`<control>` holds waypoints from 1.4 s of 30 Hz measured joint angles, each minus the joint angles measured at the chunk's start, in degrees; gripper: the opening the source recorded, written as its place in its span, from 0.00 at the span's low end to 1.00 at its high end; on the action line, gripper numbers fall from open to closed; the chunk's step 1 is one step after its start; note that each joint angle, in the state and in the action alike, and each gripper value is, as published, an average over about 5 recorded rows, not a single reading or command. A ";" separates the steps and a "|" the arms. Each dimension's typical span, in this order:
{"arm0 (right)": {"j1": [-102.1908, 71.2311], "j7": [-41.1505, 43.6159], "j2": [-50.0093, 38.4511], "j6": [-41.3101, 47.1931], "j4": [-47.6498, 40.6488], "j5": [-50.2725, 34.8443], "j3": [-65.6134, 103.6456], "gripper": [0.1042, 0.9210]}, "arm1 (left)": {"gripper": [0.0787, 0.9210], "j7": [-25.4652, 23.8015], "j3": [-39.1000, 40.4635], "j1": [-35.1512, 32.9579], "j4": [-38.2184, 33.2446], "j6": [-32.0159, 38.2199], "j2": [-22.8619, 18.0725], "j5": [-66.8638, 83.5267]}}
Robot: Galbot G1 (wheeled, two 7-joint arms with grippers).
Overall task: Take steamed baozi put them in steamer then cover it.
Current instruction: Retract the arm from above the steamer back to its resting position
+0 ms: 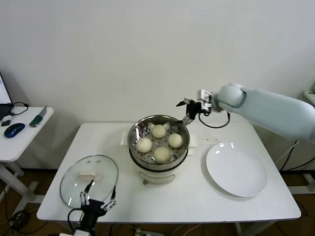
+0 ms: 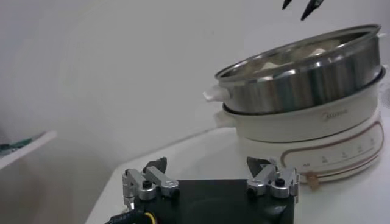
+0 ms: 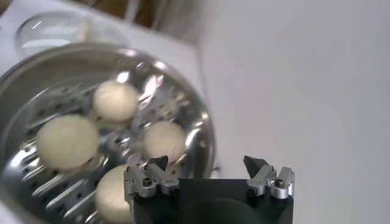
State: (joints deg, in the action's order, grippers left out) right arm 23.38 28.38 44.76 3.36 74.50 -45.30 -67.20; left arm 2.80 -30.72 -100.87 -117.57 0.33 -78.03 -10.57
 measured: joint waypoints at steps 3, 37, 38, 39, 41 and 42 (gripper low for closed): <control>-8.02 -3.64 -3.90 -1.89 2.47 0.38 9.15 0.88 | 0.88 0.34 -0.20 0.12 -0.15 -0.16 -0.12 -2.10; -91.97 -13.91 5.19 -10.16 16.17 10.91 96.94 0.88 | 0.88 2.93 -2.69 7.38 8.27 -5.18 1.99 -64.34; -93.18 -13.81 5.78 -10.26 16.36 11.13 97.93 0.88 | 0.88 2.98 -2.77 8.01 9.15 -5.26 2.16 -65.67; -94.30 -13.73 6.32 -10.34 16.53 11.34 98.85 0.88 | 0.88 3.03 -2.87 8.66 10.08 -5.37 2.34 -67.00; -96.40 -13.56 7.31 -10.50 16.84 11.73 100.56 0.88 | 0.88 3.00 -3.09 9.94 11.94 -5.64 2.68 -69.48; -97.32 -13.49 7.76 -10.57 16.94 11.91 101.31 0.88 | 0.88 2.93 -3.16 10.54 12.83 -5.81 2.85 -70.58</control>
State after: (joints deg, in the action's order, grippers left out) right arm -73.95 14.90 52.52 -7.21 91.44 -33.39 34.11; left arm 5.74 -33.88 -90.33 -104.75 -5.48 -75.18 -81.16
